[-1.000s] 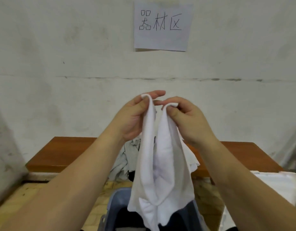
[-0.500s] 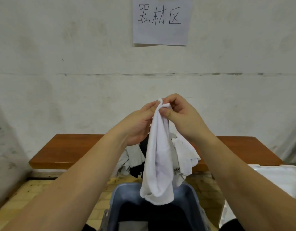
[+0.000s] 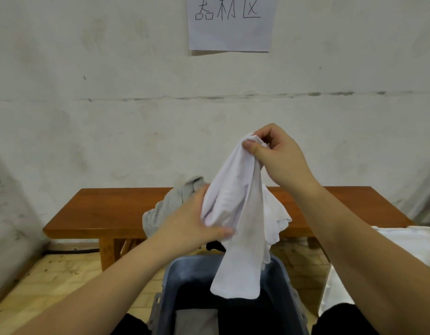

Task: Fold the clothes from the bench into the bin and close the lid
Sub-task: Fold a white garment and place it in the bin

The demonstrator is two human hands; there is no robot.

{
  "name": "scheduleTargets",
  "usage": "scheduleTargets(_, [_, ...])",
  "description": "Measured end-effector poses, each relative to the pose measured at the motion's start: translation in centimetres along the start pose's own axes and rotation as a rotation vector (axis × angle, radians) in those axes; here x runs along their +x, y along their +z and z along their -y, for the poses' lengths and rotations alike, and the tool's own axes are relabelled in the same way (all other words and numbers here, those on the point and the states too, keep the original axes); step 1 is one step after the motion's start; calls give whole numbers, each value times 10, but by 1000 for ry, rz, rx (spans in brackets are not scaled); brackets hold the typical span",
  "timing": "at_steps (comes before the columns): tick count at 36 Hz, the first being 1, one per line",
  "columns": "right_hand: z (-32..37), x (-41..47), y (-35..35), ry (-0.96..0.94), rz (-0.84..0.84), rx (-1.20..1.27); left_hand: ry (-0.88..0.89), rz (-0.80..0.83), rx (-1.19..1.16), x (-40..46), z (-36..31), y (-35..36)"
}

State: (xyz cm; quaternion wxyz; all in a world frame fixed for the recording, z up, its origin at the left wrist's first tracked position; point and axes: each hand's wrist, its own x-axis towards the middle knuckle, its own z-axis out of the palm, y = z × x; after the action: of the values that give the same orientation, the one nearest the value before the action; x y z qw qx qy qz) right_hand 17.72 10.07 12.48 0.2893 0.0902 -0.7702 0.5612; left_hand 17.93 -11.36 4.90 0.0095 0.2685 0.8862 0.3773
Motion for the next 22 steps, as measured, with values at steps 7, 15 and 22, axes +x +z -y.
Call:
scheduleTargets(7, [-11, -1, -17, 36, -33, -72, -162, -173, -57, 11, 8, -7])
scheduleTargets(15, [-33, 7, -56, 95, 83, -153, -273, -299, -631, 43, 26, -38])
scheduleTargets(22, [-45, 4, -63, 228, 294, -478, -188, -288, -367, 52, 16, -51])
